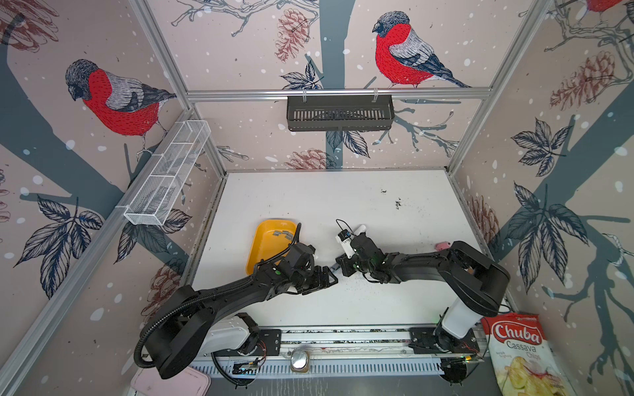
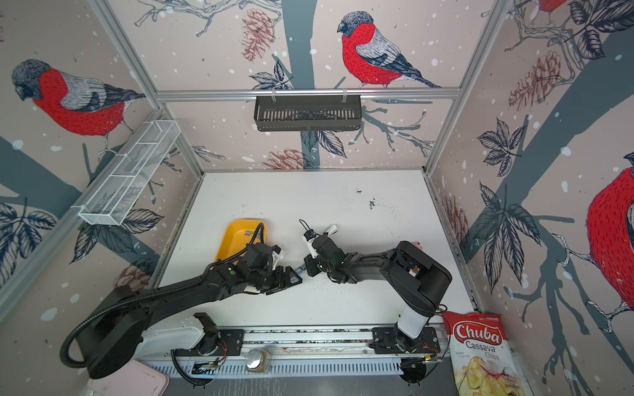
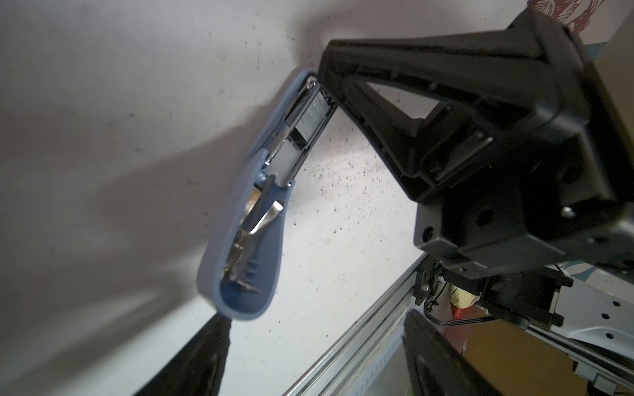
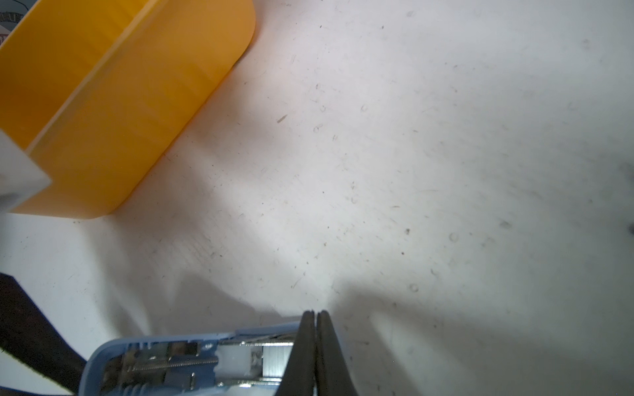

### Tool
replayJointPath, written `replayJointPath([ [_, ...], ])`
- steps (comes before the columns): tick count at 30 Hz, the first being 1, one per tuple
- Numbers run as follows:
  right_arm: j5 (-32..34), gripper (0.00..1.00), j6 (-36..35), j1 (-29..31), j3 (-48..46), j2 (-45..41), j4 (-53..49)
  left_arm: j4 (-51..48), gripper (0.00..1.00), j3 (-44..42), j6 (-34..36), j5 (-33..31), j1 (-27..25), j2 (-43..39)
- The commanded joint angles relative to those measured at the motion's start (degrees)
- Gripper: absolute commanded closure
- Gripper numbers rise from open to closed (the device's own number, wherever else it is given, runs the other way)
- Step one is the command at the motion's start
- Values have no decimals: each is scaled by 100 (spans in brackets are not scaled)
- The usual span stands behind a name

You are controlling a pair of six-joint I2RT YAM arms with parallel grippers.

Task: Load the staples into the stapler
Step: 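Push the blue stapler's raised lid down with the left gripper while right holds base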

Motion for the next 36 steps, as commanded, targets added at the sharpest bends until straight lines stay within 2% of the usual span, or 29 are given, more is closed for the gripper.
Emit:
replayJointPath([
  [1,123,94,-82,38,16,28,-45,105,22,115,128,-96,48,27],
  [12,300,95,-157,155,52,55,-76,-30,24,497,395,-62,110,222],
  [22,357,96,-203,193,96,111,-105,-625,25,852,761,-205,115,382],
  [27,366,96,-198,196,138,140,-120,-1093,22,892,801,-396,110,256],
  [32,391,96,-194,199,105,139,-110,-1839,20,939,930,-919,119,-27],
  [36,393,96,-177,196,95,146,-90,-1913,19,819,904,-907,119,-74],
])
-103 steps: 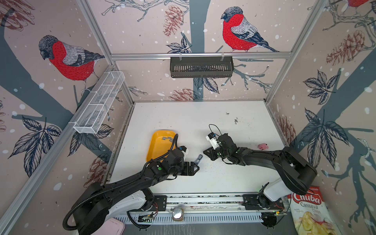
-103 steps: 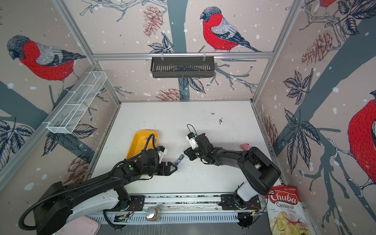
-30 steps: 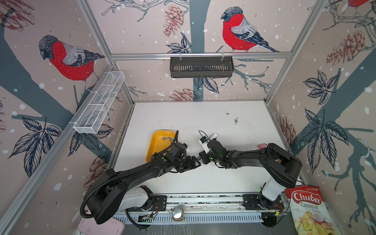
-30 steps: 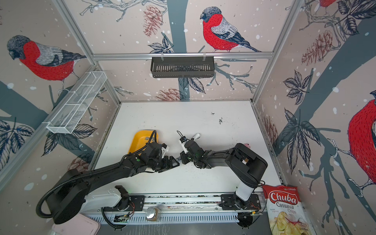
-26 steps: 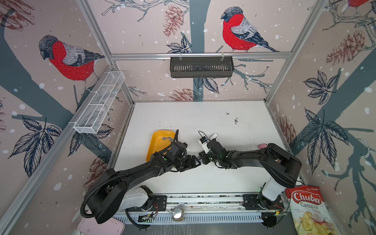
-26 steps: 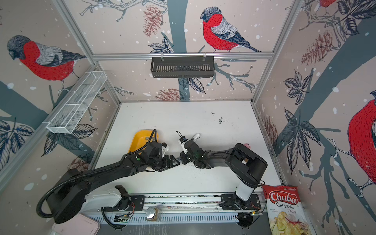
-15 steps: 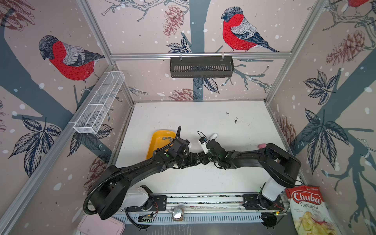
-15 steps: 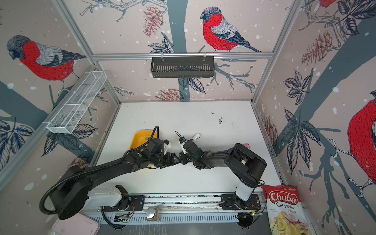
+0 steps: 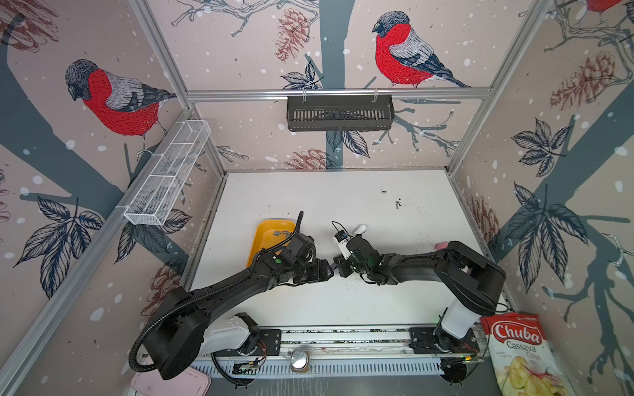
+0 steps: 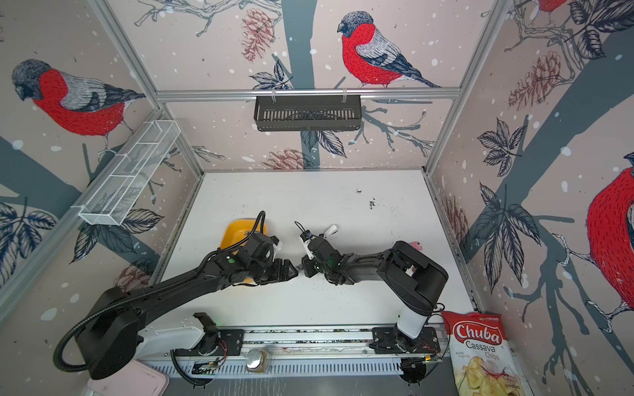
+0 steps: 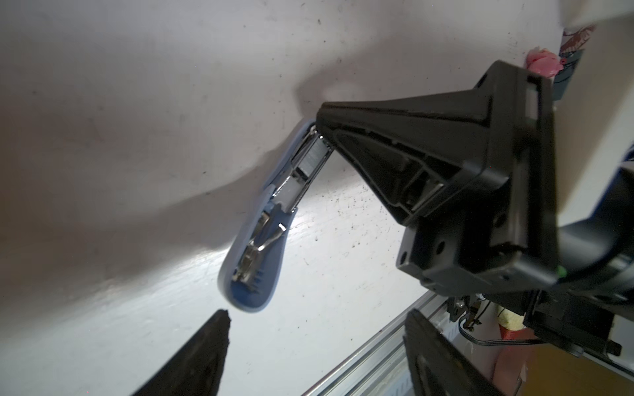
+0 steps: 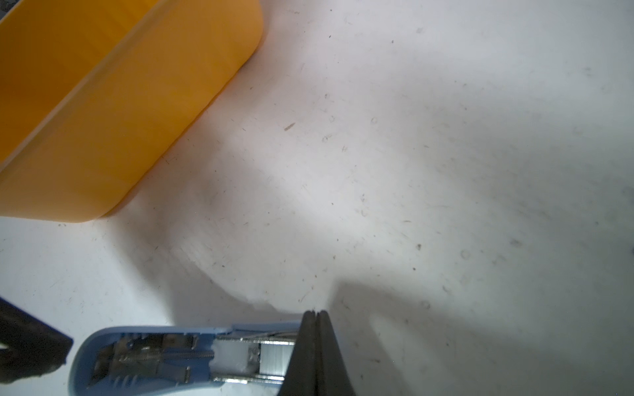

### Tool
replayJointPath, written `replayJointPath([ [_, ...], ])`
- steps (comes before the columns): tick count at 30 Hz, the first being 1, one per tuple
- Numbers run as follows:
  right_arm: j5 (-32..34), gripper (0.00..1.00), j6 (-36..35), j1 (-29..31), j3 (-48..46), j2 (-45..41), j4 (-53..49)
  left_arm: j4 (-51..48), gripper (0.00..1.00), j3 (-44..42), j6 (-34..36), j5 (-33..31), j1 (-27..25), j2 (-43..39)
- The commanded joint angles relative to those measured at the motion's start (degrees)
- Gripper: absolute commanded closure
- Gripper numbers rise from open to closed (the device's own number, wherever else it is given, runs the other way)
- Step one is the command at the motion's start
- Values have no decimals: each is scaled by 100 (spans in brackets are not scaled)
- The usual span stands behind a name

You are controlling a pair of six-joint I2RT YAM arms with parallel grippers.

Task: Load the staples into the stapler
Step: 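Push the blue stapler's raised lid down with the left gripper while right holds base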

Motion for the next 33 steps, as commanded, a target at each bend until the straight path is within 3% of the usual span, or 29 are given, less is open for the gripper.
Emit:
replayJointPath([
  [1,69,96,-44,2,-13,34,-133,-241,19,-107,37,-107,6,-38],
  [18,135,96,-70,20,-48,20,-125,1035,20,-297,-200,401,6,366],
  [33,282,96,-103,108,-25,71,-151,1096,24,-55,-111,521,6,371],
])
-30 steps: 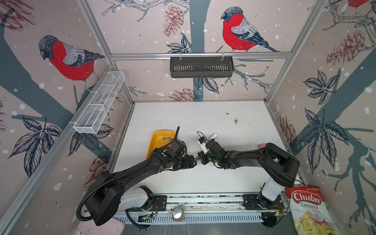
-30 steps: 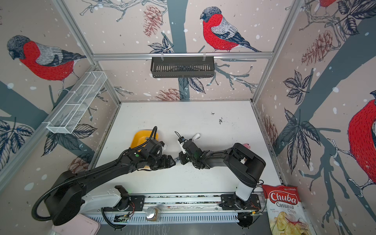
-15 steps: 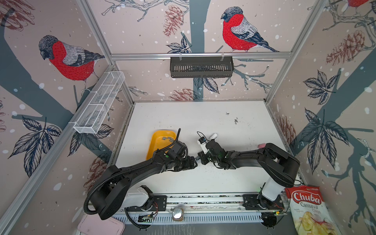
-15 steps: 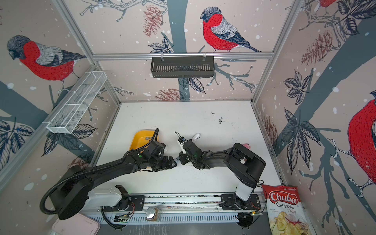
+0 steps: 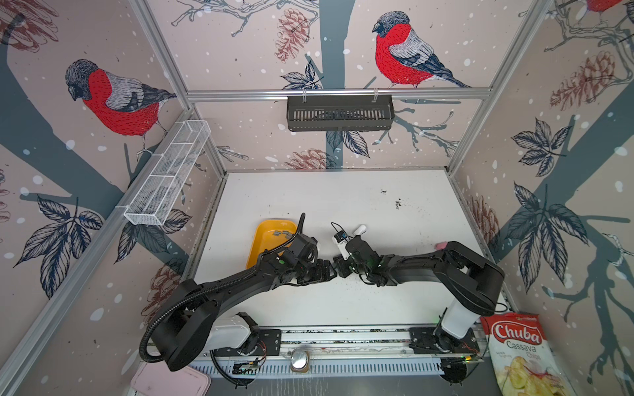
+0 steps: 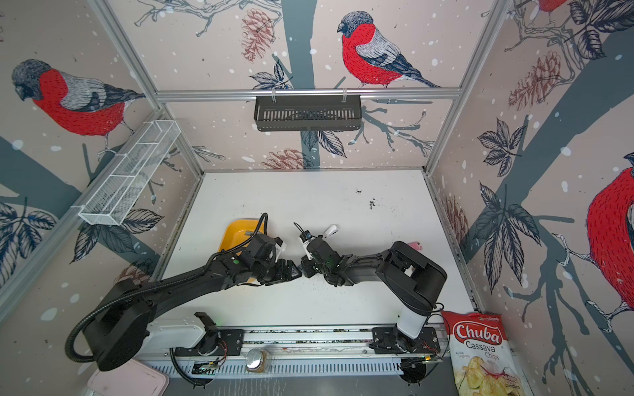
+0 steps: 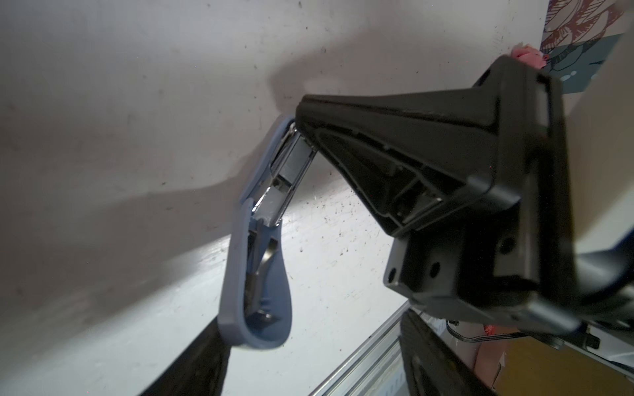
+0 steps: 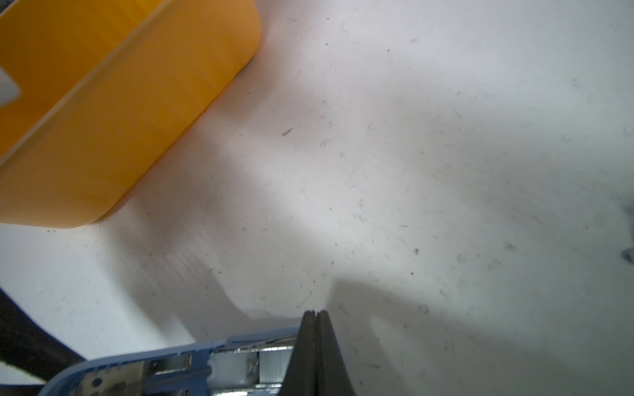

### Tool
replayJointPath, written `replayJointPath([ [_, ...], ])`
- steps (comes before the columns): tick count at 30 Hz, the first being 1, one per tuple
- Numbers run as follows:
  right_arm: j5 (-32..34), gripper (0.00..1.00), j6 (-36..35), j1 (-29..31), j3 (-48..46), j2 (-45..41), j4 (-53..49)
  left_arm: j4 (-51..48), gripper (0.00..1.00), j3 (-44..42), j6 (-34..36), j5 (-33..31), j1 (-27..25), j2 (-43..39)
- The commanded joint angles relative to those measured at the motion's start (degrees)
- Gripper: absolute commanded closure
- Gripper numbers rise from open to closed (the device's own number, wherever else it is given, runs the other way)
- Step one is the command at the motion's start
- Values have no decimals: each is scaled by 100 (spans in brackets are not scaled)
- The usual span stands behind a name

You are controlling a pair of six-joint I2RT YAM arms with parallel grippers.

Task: Load the staples into the stapler
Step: 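Push the blue stapler's raised lid down with the left gripper while right holds base, then press the blue lid shut with the left gripper while the right gripper pinches the stapler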

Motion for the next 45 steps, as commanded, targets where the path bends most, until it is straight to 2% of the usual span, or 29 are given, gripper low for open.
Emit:
replayJointPath([
  [1,66,96,-90,21,-7,22,-262,239,25,82,54,18,6,23],
  [20,-267,96,185,-51,-265,-73,125,503,37,312,402,36,6,212],
  [37,-361,96,241,-116,-336,-138,169,548,59,480,666,-205,6,669],
  [41,-534,94,350,-238,-424,-258,285,388,62,554,796,-308,6,736],
  [45,-1058,88,626,-528,-697,-481,694,319,63,558,883,-353,6,721],
])
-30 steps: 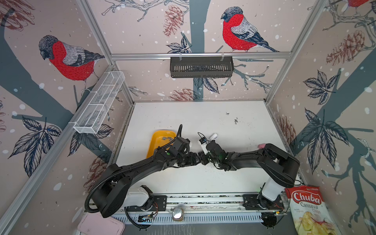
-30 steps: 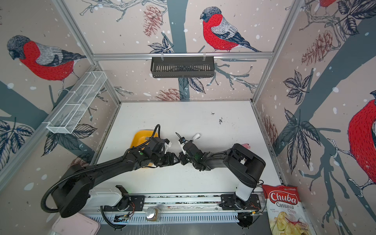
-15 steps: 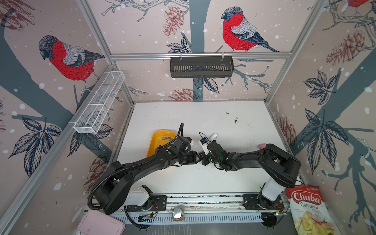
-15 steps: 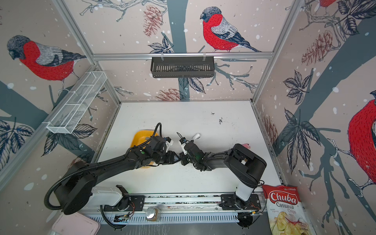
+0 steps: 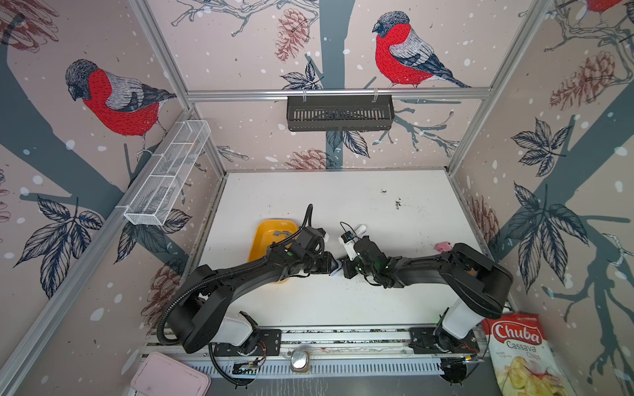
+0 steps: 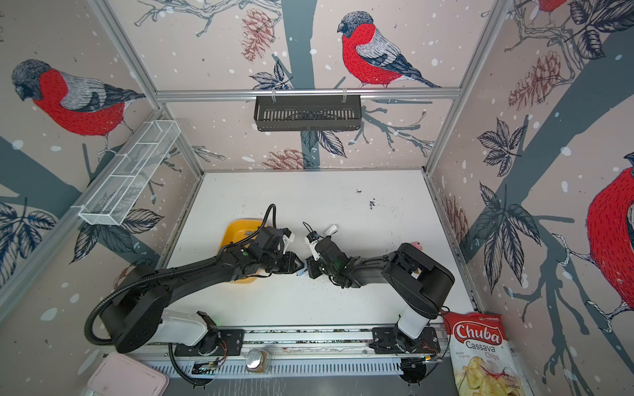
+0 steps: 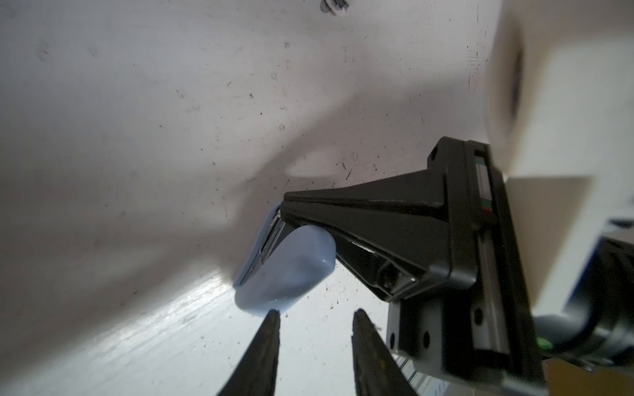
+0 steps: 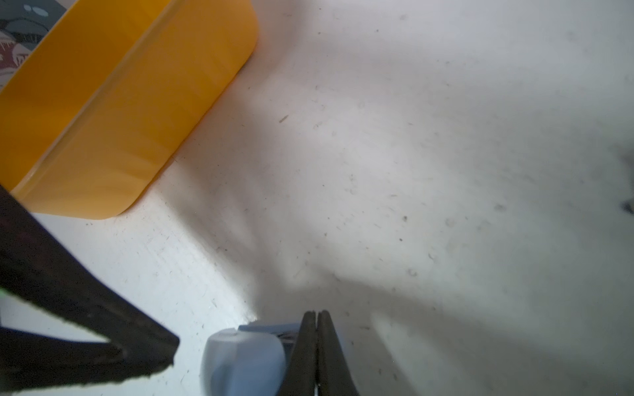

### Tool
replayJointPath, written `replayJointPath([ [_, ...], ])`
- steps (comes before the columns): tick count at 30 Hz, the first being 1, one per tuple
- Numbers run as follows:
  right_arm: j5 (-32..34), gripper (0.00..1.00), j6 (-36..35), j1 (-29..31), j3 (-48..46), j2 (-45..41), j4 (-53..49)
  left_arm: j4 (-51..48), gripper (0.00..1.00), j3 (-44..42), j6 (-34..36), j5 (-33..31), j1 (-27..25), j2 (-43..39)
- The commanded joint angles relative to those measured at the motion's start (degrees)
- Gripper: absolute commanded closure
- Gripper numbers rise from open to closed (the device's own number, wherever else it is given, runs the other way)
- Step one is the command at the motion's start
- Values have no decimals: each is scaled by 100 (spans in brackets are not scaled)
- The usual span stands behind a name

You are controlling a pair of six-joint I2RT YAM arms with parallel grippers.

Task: Load the staples into the stapler
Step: 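Press the blue lid shut with the left gripper while the right gripper pinches the stapler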

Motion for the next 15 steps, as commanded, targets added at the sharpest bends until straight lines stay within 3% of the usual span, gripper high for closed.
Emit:
replayJointPath([
  [1,-551,87,296,-195,-174,-161,386,-88,63,29,166,-100,6,-7],
  [8,-1176,84,557,-575,-457,-239,797,-89,63,95,453,-32,-36,116],
  [13,-1081,83,675,-764,-677,-466,861,-350,59,348,1145,-244,-236,182],
  [15,-982,83,662,-816,-748,-602,761,-503,53,490,1566,-365,-343,225],
])
